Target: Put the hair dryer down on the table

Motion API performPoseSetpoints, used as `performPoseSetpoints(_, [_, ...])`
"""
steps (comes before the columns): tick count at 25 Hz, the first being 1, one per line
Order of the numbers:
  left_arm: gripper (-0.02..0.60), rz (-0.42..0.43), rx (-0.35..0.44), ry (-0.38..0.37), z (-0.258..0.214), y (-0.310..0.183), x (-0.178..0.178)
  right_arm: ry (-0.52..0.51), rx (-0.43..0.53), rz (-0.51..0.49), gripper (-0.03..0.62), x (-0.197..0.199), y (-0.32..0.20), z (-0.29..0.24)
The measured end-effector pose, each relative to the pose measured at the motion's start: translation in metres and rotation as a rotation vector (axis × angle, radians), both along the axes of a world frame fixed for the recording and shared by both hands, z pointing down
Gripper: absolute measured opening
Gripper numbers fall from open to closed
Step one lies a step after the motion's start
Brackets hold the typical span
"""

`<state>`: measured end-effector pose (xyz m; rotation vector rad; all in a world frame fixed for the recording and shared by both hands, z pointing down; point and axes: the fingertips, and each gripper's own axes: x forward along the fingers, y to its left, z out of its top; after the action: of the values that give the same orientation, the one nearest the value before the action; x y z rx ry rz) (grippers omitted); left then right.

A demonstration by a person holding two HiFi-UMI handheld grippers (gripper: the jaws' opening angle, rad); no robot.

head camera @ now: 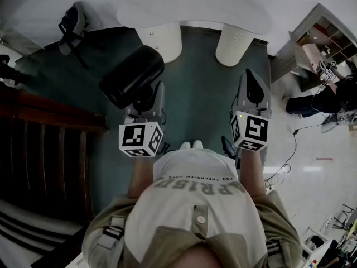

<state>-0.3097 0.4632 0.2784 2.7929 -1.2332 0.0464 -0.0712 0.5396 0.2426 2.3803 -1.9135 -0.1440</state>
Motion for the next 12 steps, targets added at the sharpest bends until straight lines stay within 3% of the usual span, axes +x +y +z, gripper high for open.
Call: performPoseSetpoints(12, [0.143, 0.002, 0.002, 0.001, -0.0003, -0.0037, 0.0060, 0.014, -0.003, 0.002, -0.002, 0.0050, -0.0028, 0.0004])
